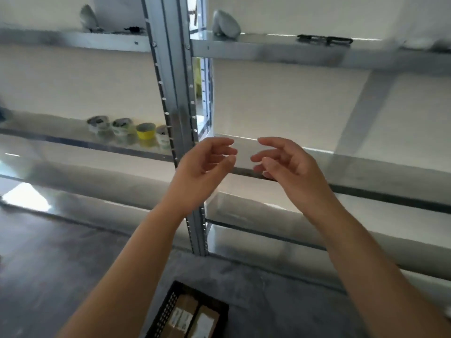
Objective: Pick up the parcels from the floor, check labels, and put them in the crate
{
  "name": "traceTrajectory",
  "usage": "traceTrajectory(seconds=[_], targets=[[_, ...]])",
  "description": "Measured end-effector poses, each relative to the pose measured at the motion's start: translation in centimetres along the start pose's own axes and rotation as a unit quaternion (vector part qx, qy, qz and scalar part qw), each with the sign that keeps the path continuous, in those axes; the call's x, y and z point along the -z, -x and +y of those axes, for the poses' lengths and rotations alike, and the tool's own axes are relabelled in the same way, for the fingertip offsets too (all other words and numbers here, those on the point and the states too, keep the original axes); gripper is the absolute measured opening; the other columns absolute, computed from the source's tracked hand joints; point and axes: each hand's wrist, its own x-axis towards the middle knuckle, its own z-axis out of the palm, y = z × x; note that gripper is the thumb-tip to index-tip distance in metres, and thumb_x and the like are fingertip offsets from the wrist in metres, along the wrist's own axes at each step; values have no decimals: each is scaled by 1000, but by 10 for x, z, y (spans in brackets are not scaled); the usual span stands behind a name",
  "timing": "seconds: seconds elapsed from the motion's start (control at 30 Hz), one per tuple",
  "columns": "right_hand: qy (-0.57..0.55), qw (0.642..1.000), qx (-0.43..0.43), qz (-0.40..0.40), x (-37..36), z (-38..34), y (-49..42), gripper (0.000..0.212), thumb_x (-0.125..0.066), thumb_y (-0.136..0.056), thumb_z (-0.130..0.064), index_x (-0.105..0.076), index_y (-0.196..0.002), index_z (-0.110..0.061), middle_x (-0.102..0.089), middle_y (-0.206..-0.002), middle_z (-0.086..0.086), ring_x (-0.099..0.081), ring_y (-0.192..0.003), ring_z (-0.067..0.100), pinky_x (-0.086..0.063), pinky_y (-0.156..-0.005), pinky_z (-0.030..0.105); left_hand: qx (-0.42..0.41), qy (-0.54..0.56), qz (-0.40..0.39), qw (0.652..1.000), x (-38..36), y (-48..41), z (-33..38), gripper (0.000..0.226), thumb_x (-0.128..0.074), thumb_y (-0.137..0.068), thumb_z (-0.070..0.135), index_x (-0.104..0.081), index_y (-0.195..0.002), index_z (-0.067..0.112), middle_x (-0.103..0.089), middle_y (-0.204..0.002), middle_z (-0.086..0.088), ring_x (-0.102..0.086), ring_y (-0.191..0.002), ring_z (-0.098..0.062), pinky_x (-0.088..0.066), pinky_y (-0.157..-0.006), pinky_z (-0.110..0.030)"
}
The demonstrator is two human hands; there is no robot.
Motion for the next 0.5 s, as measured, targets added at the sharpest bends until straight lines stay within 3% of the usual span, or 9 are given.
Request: traceTrajectory(seconds=[0.23, 0.5], targets=[[32, 995, -22, 97, 100, -2, 48, 27, -53, -93, -14, -56, -115, -30, -69, -98, -10, -67, -88, 3, -50, -75, 9, -30, 39, -88, 995, -104, -21, 31, 34, -59, -90, 6, -53, -122, 18, -68, -107, 1, -65, -99, -17, -54, -87, -28], [57, 974, -35, 216, 261, -1, 143, 29, -54, -92, -10, -58, -112, -31, -69, -97, -9, -67, -88, 5, -52, -79, 14, -67, 84, -192, 975, -285, -18, 90, 34, -51, -81, 10, -57, -107, 30, -69, -102, 1, -65, -95, -21, -53, -86, -24]])
